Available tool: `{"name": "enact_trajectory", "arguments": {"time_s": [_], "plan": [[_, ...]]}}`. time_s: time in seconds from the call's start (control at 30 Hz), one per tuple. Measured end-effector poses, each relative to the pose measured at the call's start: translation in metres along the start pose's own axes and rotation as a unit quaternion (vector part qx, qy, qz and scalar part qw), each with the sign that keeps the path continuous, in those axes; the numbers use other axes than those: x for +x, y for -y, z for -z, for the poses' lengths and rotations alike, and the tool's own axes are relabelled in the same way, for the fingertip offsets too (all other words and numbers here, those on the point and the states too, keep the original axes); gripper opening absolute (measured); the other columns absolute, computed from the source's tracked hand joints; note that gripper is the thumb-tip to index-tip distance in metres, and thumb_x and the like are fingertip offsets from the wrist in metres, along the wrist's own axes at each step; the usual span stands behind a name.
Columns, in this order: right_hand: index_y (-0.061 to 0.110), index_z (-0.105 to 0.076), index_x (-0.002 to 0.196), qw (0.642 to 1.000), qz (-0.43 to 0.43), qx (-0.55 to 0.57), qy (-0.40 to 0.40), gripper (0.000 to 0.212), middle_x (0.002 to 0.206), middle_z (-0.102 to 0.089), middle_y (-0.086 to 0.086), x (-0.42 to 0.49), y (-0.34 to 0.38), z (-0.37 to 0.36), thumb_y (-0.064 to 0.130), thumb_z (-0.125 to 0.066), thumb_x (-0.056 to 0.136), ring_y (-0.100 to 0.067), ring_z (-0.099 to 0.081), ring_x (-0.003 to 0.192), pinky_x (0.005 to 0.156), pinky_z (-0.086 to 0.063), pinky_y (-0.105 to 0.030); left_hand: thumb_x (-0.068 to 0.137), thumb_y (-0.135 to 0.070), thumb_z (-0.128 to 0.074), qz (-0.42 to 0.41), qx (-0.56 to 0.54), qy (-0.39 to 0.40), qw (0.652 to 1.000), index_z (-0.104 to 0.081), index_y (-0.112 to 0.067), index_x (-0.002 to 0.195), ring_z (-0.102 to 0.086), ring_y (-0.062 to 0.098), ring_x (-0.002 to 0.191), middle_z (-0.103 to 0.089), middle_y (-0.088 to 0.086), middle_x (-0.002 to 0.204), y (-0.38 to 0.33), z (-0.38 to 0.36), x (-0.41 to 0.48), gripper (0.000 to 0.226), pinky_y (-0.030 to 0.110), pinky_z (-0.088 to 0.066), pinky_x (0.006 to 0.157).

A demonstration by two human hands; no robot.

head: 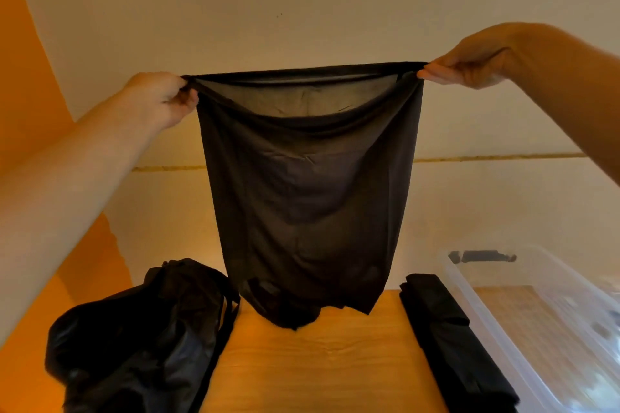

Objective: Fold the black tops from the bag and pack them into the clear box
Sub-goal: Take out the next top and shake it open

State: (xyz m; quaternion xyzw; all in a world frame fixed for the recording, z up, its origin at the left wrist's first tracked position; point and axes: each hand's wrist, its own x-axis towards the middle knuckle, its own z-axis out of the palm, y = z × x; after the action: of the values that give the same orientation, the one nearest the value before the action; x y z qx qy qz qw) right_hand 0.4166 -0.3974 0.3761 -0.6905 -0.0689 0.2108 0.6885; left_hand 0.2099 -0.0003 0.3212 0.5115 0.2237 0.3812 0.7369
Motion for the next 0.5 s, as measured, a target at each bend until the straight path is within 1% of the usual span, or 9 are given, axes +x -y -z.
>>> {"name": "enact_trajectory", "arguments": {"time_s": [0.1, 0.17, 0.2, 0.27, 0.3, 0.33, 0.37, 0.4, 0.5], "plan": [[-0.003, -0.060, 0.113, 1.000, 0.018, -0.007, -0.012, 0.020, 0.098, -0.075, -0.012, 0.001, -0.004, 0.000, 0.013, -0.057, 0.102, -0.015, -0.077, 0.074, 0.071, -0.060, -0.017, 0.107, -0.003, -0.038, -0.008, 0.007, -0.002, 1.000, -0.051, -0.013, 0.086, -0.043, 0.007, 0.063, -0.048, 0.000, 0.083, -0.001, -0.007, 0.002, 0.026, 0.014, -0.037, 0.043], [0.000, -0.062, 0.111, 0.989, 0.094, -0.098, -0.057, 0.024, 0.108, -0.071, -0.010, 0.004, -0.003, -0.002, 0.016, -0.069, 0.095, -0.015, -0.076, 0.073, 0.066, -0.061, -0.019, 0.103, 0.000, -0.041, -0.143, 0.167, -0.005, 0.975, -0.055, -0.014, 0.082, -0.043, 0.012, 0.061, -0.047, 0.002, 0.078, -0.004, -0.012, -0.004, 0.029, 0.020, -0.036, 0.045], [0.001, -0.064, 0.108, 0.972, 0.147, -0.159, -0.095, 0.026, 0.105, -0.069, -0.010, 0.005, -0.003, -0.003, 0.018, -0.075, 0.091, -0.015, -0.074, 0.072, 0.062, -0.061, -0.020, 0.101, 0.000, -0.043, -0.252, 0.294, -0.015, 0.922, -0.061, -0.011, 0.085, -0.047, 0.017, 0.063, -0.052, 0.007, 0.079, -0.005, -0.012, -0.006, 0.027, 0.027, -0.041, 0.050], [0.005, -0.066, 0.097, 0.913, 0.246, -0.268, -0.184, 0.022, 0.087, -0.067, -0.009, 0.007, -0.004, -0.004, 0.022, -0.078, 0.090, -0.016, -0.068, 0.068, 0.057, -0.061, -0.023, 0.099, 0.003, -0.045, -0.471, 0.521, -0.005, 0.712, -0.066, 0.001, 0.099, -0.056, 0.033, 0.071, -0.060, 0.019, 0.084, -0.010, -0.007, -0.008, 0.021, 0.038, -0.043, 0.060], [0.008, -0.066, 0.091, 0.877, 0.290, -0.307, -0.229, 0.018, 0.082, -0.064, -0.008, 0.009, -0.004, -0.003, 0.022, -0.077, 0.092, -0.018, -0.065, 0.070, 0.059, -0.059, -0.025, 0.097, 0.008, -0.046, -0.537, 0.589, 0.020, 0.603, -0.063, 0.005, 0.101, -0.057, 0.037, 0.070, -0.060, 0.023, 0.082, -0.012, -0.003, -0.008, 0.018, 0.041, -0.041, 0.059], [0.010, -0.066, 0.086, 0.840, 0.329, -0.334, -0.274, 0.015, 0.081, -0.063, -0.007, 0.010, -0.005, -0.001, 0.021, -0.074, 0.093, -0.020, -0.063, 0.074, 0.064, -0.059, -0.028, 0.093, 0.014, -0.047, -0.575, 0.630, 0.041, 0.520, -0.061, 0.006, 0.100, -0.055, 0.039, 0.067, -0.057, 0.025, 0.078, -0.014, 0.001, -0.006, 0.017, 0.041, -0.037, 0.057], [0.012, -0.067, 0.085, 0.806, 0.360, -0.347, -0.317, 0.013, 0.084, -0.062, -0.008, 0.010, -0.005, 0.001, 0.019, -0.071, 0.094, -0.022, -0.062, 0.078, 0.071, -0.059, -0.033, 0.090, 0.018, -0.050, -0.588, 0.657, 0.057, 0.468, -0.059, 0.006, 0.098, -0.053, 0.039, 0.063, -0.054, 0.024, 0.076, -0.017, 0.005, -0.003, 0.017, 0.041, -0.035, 0.054], [0.013, -0.068, 0.086, 0.781, 0.381, -0.350, -0.351, 0.011, 0.086, -0.062, -0.008, 0.011, -0.006, 0.003, 0.019, -0.067, 0.095, -0.022, -0.062, 0.080, 0.075, -0.060, -0.037, 0.087, 0.021, -0.052, -0.590, 0.676, 0.061, 0.437, -0.058, 0.005, 0.096, -0.052, 0.040, 0.062, -0.052, 0.023, 0.075, -0.020, 0.008, -0.001, 0.019, 0.040, -0.035, 0.052], [0.011, -0.070, 0.090, 0.751, 0.403, -0.346, -0.391, 0.014, 0.087, -0.060, -0.006, 0.011, -0.006, 0.007, 0.020, -0.060, 0.096, -0.021, -0.060, 0.077, 0.077, -0.057, -0.037, 0.080, 0.024, -0.059, -0.554, 0.722, 0.060, 0.411, -0.060, 0.005, 0.086, -0.050, 0.037, 0.059, -0.048, 0.018, 0.071, -0.024, 0.013, 0.003, 0.021, 0.038, -0.035, 0.050]]}}
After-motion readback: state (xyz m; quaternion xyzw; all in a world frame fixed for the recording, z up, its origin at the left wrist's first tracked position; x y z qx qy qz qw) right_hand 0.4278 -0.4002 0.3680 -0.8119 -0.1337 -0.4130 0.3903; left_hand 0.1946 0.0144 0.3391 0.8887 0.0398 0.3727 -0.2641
